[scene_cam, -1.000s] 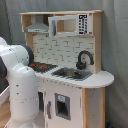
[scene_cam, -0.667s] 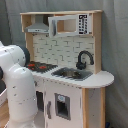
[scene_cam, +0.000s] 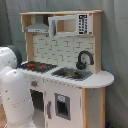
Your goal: Play with the kitchen
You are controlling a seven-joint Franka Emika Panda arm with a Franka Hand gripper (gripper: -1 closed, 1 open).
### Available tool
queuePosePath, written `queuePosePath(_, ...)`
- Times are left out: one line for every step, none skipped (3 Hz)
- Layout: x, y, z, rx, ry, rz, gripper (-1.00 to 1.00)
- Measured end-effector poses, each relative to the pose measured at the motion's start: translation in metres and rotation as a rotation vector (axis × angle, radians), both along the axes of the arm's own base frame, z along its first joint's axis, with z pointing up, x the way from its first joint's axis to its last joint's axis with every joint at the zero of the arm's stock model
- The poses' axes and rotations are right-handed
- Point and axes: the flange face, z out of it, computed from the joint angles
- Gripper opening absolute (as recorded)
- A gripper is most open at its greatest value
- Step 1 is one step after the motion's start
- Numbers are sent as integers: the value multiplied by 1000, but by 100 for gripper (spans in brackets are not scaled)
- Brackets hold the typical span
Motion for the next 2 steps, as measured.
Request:
queuePosePath(-6, 2, -12, 39, 16, 19, 100)
queuePosePath(-13, 6, -23, 80, 26, 35, 100)
